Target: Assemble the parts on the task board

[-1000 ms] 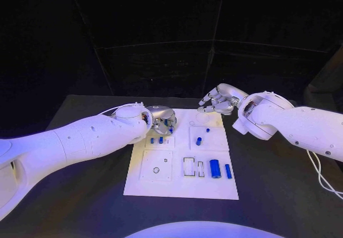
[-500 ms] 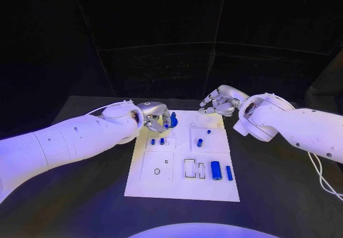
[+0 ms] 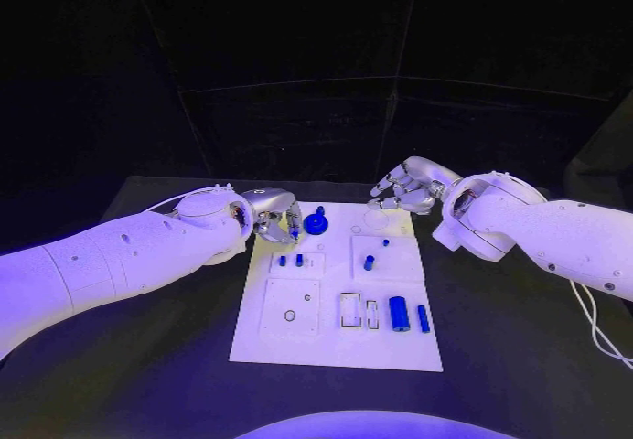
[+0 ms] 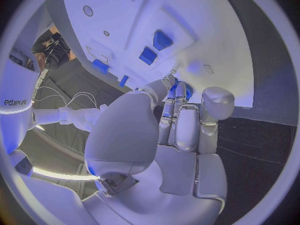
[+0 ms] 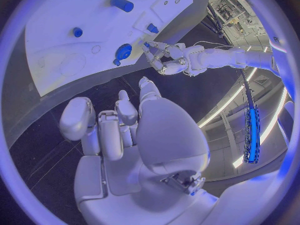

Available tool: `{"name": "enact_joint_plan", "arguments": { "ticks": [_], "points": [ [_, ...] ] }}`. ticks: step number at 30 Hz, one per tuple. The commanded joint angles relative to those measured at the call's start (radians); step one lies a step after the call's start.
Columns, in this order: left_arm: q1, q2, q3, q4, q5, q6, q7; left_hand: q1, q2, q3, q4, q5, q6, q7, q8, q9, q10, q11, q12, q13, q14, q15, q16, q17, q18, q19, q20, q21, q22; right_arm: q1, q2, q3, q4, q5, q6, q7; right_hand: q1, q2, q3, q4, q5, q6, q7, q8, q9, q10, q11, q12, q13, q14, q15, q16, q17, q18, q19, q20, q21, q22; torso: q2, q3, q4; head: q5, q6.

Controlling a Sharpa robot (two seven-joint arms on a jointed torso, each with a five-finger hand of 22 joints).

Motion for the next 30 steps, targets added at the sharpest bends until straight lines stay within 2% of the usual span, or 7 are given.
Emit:
{"name": "enact_joint_plan", "arguments": {
  "ticks": [1,30],
  "points": [
    [0.000,0.005,0.000,-0.005,0.005,0.043,-0.010,-0.010,-0.002,0.005,0.001,0.003,0.006,0.000,-0.005,0.001,0.007,0.001,-0.007,0.000,0.008,-0.006,0.001,-0.001,-0.009,-0.003,-0.003,0.006,0.001,0.002,0.000,0.000,0.001,-0.002,-0.002,0.005,0.005,0.005,-0.004,0.000,0.005,-0.006,-0.002,0.004,-0.001,-0.005,-0.002,-0.003,0.001,0.068,-0.006,-0.004,0.098,0.017,-0.009,0.000,-0.006,-0.001,0.001,0.0006,-0.0006,0.000,-0.002],
    [-0.008,0.029,-0.001,-0.032,0.005,0.073,-0.020,-0.021,-0.007,0.005,0.003,0.003,0.006,0.000,-0.011,0.001,0.008,0.002,-0.014,-0.001,0.006,-0.006,-0.002,-0.010,-0.008,-0.007,-0.002,0.001,-0.003,0.002,0.001,0.000,0.001,-0.002,-0.001,0.006,0.005,0.005,-0.004,0.000,0.005,-0.006,-0.002,0.004,-0.001,-0.005,-0.002,-0.003,0.001,0.068,-0.006,-0.004,0.098,0.017,-0.009,0.000,-0.006,-0.001,0.001,0.0005,-0.0006,0.000,-0.006]
  ]
}}
